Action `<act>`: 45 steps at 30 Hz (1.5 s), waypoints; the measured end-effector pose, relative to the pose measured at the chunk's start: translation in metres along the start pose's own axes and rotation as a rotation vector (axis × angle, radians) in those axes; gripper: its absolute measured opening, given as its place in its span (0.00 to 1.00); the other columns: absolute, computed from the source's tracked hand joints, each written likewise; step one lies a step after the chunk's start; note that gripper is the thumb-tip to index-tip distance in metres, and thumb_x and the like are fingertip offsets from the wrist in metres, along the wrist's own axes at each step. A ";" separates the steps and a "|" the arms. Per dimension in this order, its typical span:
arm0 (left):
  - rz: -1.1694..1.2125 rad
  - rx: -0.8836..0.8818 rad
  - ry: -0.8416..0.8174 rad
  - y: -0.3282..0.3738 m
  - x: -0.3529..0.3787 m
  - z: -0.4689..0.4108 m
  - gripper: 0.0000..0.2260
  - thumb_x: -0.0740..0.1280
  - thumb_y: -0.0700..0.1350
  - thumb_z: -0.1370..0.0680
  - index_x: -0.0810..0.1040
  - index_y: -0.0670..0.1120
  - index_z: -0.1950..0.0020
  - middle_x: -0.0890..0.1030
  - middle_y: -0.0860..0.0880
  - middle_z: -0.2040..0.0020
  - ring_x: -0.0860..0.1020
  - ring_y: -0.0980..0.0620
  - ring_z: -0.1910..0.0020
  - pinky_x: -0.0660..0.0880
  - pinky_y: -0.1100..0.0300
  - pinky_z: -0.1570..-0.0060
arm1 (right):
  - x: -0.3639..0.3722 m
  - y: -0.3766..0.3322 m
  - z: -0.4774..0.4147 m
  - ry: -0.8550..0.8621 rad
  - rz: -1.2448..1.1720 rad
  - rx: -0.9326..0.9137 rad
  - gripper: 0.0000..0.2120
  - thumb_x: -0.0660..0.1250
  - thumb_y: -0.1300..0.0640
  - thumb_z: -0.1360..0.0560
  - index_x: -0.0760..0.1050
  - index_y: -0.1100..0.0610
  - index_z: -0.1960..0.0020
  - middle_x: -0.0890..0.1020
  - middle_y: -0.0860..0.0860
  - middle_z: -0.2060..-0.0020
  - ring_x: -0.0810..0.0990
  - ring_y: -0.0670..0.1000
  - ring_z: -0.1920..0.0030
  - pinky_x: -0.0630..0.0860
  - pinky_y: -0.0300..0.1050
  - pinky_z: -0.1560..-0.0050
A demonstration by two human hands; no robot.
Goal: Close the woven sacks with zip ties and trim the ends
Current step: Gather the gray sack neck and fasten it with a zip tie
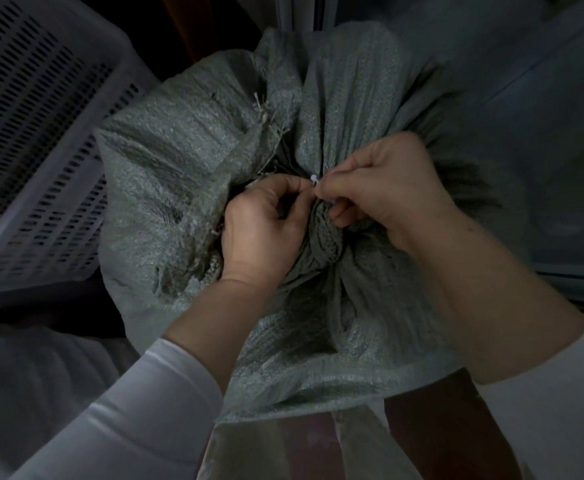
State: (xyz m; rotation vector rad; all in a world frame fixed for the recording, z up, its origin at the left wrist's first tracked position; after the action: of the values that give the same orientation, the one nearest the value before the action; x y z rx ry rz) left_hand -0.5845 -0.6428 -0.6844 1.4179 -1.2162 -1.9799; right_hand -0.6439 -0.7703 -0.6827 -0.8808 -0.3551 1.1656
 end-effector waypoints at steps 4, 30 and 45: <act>-0.026 0.087 0.024 0.008 -0.002 0.002 0.08 0.69 0.47 0.28 0.83 0.44 0.55 0.84 0.48 0.58 0.82 0.49 0.58 0.79 0.53 0.55 | -0.001 0.000 0.002 -0.006 -0.024 0.003 0.06 0.69 0.72 0.33 0.78 0.65 0.67 0.75 0.51 0.84 0.73 0.45 0.84 0.72 0.35 0.81; -0.269 0.384 0.023 0.037 -0.004 0.016 0.08 0.64 0.42 0.27 0.83 0.41 0.55 0.83 0.44 0.59 0.81 0.45 0.61 0.74 0.54 0.60 | 0.007 -0.002 0.003 -0.080 0.095 0.013 0.06 0.68 0.73 0.33 0.76 0.69 0.68 0.75 0.58 0.78 0.74 0.47 0.83 0.72 0.36 0.81; -0.250 0.434 -0.026 0.036 0.001 0.013 0.08 0.64 0.38 0.28 0.83 0.40 0.55 0.82 0.43 0.60 0.80 0.44 0.61 0.75 0.55 0.59 | 0.006 0.001 -0.003 -0.057 0.031 -0.005 0.09 0.68 0.73 0.34 0.75 0.66 0.71 0.74 0.51 0.83 0.73 0.47 0.83 0.71 0.36 0.82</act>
State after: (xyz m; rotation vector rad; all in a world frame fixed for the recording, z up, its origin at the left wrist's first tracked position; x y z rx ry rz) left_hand -0.6022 -0.6577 -0.6534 1.8336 -1.6216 -1.9739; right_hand -0.6407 -0.7659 -0.6865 -0.8608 -0.3921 1.2206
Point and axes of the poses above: each hand's wrist, its own z-axis away from the middle knuckle, its own x-axis out of the palm, y = z × x, the point moved 9 cm from there along -z, towards the middle knuckle
